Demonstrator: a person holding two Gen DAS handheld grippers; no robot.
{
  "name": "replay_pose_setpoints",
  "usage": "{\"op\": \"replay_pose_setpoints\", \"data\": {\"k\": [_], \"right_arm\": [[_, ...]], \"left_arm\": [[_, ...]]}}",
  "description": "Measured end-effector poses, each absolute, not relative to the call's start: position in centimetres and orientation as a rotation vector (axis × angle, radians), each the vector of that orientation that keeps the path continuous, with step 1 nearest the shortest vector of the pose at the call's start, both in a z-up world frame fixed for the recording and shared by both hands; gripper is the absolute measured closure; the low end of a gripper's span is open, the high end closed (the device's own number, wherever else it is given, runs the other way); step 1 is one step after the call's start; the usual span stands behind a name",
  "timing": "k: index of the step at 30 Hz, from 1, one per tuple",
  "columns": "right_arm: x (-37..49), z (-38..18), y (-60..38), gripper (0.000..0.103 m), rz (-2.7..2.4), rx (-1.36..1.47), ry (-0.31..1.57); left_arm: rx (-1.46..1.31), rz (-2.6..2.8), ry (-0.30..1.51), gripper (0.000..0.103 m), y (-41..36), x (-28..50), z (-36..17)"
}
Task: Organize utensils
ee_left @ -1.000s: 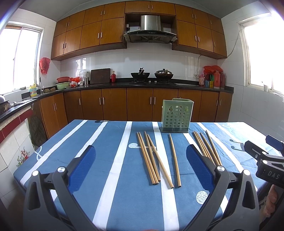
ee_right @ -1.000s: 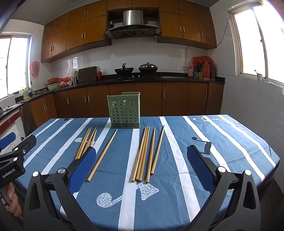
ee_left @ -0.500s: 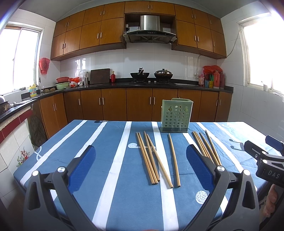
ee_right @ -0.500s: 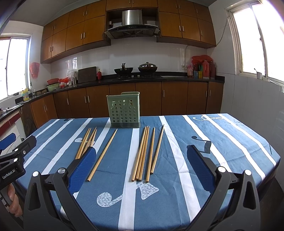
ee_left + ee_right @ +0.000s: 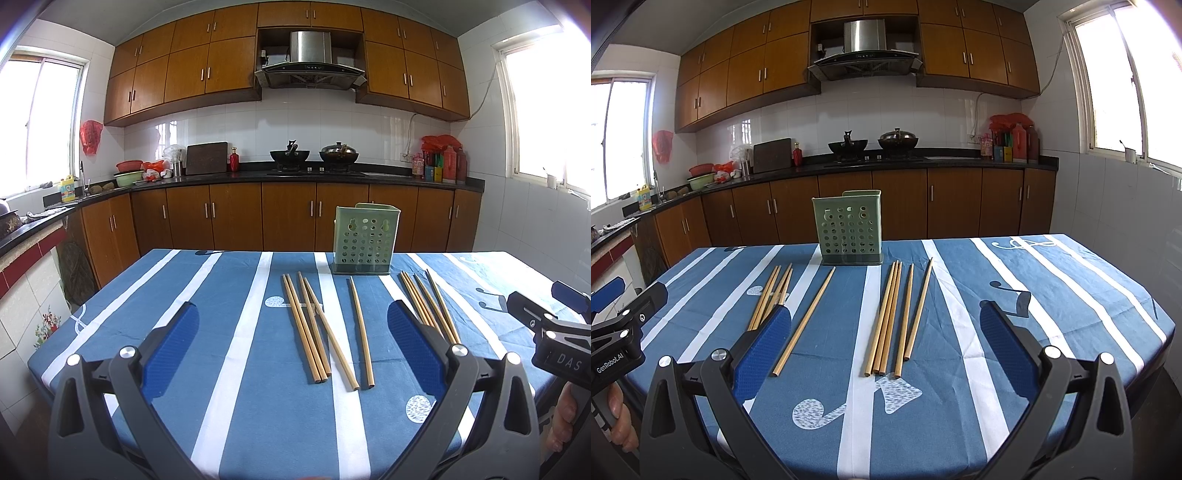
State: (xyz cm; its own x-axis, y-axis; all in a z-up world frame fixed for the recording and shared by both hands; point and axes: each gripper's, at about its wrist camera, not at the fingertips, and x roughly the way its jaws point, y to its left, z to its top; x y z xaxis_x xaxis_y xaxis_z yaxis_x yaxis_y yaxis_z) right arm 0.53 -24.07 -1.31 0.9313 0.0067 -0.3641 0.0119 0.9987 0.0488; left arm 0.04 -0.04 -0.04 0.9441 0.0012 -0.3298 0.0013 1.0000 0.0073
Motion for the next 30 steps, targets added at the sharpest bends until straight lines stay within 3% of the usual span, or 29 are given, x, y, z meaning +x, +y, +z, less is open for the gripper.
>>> {"op": "replay_pose_setpoints", "data": {"k": [30], "right_arm": [[0.32, -1.95, -24.32, 0.002, -0.009, 0.063, 0.388]], "left_arm": [[0.006, 0.004, 0.347, 0.004, -0.04, 0.21, -0.19]]}}
